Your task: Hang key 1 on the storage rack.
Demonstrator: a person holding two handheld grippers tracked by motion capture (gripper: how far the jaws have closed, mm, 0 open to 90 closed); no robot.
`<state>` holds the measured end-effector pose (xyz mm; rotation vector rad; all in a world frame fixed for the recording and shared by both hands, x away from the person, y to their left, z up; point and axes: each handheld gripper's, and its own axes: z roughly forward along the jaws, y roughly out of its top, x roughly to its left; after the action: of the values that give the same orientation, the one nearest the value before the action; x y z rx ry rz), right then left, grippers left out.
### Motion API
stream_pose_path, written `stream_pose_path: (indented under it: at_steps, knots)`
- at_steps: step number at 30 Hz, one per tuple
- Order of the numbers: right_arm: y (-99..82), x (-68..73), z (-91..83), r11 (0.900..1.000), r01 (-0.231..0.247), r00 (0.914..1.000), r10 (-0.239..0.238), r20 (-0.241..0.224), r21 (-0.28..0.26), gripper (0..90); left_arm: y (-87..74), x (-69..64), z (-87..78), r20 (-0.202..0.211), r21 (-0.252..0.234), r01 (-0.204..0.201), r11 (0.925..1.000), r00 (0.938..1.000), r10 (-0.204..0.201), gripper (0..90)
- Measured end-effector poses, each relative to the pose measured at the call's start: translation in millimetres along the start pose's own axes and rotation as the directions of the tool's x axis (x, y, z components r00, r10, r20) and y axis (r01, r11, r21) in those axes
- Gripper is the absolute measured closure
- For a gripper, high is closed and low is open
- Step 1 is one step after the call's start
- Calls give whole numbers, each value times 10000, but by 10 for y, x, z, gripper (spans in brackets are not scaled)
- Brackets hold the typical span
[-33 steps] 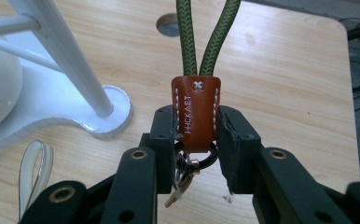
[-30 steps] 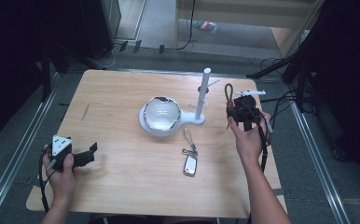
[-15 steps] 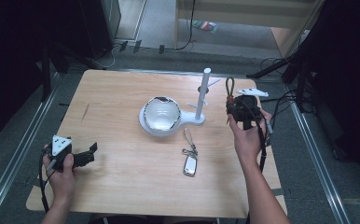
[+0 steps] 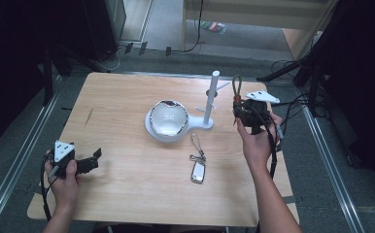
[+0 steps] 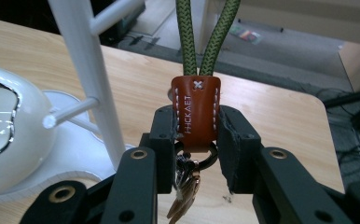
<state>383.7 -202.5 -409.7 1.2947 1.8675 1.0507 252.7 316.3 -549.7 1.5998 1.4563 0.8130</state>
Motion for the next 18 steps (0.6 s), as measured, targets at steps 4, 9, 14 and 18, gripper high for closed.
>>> stream_pose_path:
  at_steps: [4,9,14,18]
  knots:
    - [-6,13,9,9999,47,9998,-48,-183,-96,697,0,0,0,4,-1,-1,10000,10000,1,0]
    - [-15,38,-1,9991,214,9991,-227,-353,-377,696,0,0,1,6,2,4,10000,10000,-4,0]
    - [-24,44,15,9991,224,9985,-242,-487,-363,696,0,0,2,12,-1,12,10000,10000,-12,0]
    - [-34,65,31,9992,279,9977,-296,-609,-276,696,0,0,2,10,4,15,10000,10000,-15,0]
